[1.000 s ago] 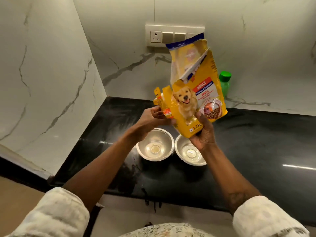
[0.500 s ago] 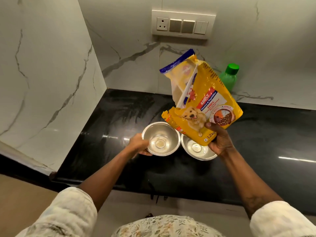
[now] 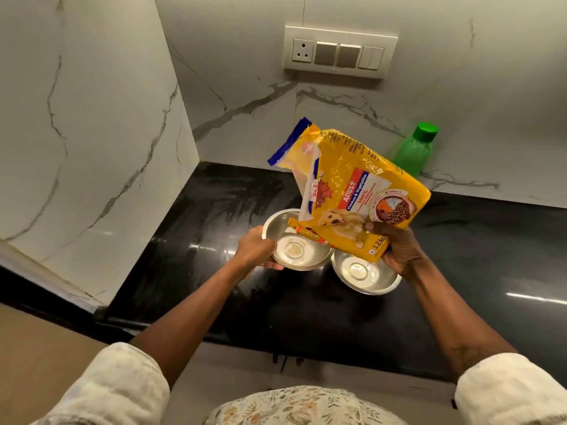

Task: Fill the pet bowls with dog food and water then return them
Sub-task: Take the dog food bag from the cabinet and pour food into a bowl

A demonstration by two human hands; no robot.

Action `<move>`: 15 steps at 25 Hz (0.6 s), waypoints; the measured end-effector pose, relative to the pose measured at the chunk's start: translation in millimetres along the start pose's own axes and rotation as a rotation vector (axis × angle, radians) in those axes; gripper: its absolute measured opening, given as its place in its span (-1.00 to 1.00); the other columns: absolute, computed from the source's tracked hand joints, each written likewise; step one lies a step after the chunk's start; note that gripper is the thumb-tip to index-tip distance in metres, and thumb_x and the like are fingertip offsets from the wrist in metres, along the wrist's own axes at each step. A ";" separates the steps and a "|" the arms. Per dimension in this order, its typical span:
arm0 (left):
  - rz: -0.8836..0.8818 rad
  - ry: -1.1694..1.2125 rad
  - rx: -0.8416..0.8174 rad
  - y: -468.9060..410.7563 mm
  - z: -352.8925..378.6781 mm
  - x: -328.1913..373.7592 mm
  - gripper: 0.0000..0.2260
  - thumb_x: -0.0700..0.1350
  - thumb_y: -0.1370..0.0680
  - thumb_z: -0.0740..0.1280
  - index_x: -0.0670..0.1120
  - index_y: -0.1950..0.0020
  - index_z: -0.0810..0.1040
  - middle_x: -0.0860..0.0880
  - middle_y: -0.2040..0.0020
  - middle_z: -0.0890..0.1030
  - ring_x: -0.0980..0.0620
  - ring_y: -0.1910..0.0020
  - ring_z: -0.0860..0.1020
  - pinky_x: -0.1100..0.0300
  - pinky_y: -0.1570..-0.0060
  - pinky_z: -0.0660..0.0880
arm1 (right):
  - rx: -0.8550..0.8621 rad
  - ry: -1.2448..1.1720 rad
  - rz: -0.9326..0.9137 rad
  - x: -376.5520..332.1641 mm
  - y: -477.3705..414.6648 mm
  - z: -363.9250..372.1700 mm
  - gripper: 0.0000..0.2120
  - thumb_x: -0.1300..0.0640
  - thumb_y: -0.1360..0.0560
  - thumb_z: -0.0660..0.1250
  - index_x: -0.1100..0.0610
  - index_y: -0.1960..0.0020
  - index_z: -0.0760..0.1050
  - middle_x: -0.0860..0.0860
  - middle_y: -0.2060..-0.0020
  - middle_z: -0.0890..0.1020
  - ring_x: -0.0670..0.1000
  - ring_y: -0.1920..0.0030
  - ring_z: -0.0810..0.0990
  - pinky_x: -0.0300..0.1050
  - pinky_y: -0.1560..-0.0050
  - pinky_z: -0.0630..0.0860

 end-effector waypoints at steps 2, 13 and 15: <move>-0.005 0.003 0.003 -2.1 1.7 -0.1 -0.68 -0.38 -0.57 0.28 -0.05 -0.24 0.51 -0.15 0.03 0.70 -0.08 0.26 0.76 0.06 0.30 0.70 | -0.001 -0.001 -0.009 -1.5 -3.0 -4.9 -0.44 0.53 -0.38 0.34 0.16 -0.32 0.54 0.12 -0.12 0.74 0.16 -0.08 0.74 0.10 0.08 0.70; -0.002 0.084 -0.015 -14.5 19.4 1.8 -0.72 -0.34 -0.60 0.29 -0.11 -0.26 0.55 -0.20 -0.02 0.70 -0.12 0.20 0.77 -0.05 0.20 0.72 | 0.019 0.045 0.016 -9.3 -19.5 -28.9 -0.33 0.41 -0.34 0.41 0.17 -0.44 0.48 0.18 -0.25 0.68 0.23 -0.22 0.68 0.17 -0.05 0.67; -0.006 0.095 -0.033 -14.7 23.1 3.1 -0.72 -0.35 -0.59 0.29 -0.11 -0.26 0.54 -0.21 -0.05 0.70 -0.11 0.18 0.77 -0.01 0.23 0.71 | 0.013 0.054 0.011 -11.2 -22.1 -29.7 -0.32 0.41 -0.34 0.42 0.17 -0.45 0.48 0.20 -0.28 0.66 0.26 -0.25 0.66 0.21 -0.10 0.66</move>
Point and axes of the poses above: each hand's wrist, its own y-axis away from the middle knuckle, its own z-axis out of the palm, x = y × z, the point moved 10 cm from there along -y, towards the middle knuckle
